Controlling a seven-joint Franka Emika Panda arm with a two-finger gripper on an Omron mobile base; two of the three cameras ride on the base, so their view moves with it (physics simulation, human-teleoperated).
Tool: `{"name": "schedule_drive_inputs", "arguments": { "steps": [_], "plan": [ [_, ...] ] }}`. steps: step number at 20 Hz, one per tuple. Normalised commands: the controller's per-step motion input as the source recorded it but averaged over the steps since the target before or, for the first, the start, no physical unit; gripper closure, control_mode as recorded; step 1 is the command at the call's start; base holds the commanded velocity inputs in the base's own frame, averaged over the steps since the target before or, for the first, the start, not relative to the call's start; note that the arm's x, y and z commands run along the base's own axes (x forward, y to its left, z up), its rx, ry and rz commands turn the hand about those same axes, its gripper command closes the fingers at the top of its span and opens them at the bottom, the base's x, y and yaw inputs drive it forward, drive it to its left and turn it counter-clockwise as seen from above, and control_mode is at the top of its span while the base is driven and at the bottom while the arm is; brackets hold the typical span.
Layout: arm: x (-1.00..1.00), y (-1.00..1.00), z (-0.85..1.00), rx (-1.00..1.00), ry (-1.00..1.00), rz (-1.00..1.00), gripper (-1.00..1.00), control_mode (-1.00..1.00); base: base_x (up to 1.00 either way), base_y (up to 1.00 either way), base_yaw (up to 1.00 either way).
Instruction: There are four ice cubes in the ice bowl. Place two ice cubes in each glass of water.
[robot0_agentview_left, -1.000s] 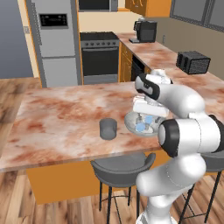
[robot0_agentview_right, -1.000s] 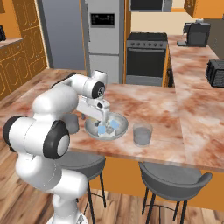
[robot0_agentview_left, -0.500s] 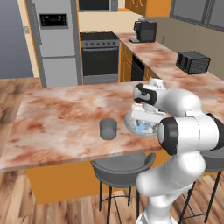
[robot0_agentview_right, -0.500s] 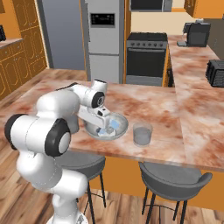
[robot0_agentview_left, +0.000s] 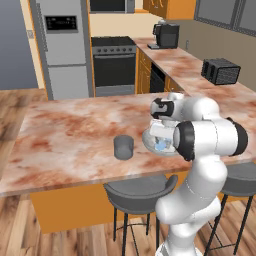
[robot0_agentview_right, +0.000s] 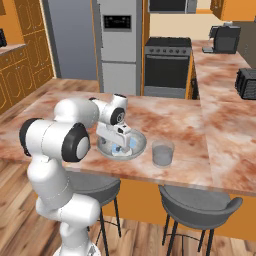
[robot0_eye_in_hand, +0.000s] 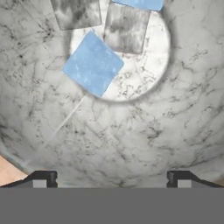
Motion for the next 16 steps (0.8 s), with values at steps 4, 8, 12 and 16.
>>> {"name": "schedule_drive_inputs", "arguments": {
  "steps": [4, 8, 12, 16],
  "plan": [
    [0.17, -0.01, -0.30, 0.00, -0.09, 0.00, -1.00, -1.00, 0.00, 0.00, 0.00],
    [0.00, 0.00, -0.35, 0.00, -0.10, 0.00, -1.00, -1.00, 0.00, 0.00, 0.00],
    [0.00, 0.00, -0.29, -0.03, -0.24, 0.00, -1.00, -1.00, 0.00, 0.00, 0.00],
    [0.20, 0.00, -0.10, 0.00, -0.01, 0.00, -1.00, -1.00, 0.00, 0.00, 0.00]
  ]
}}
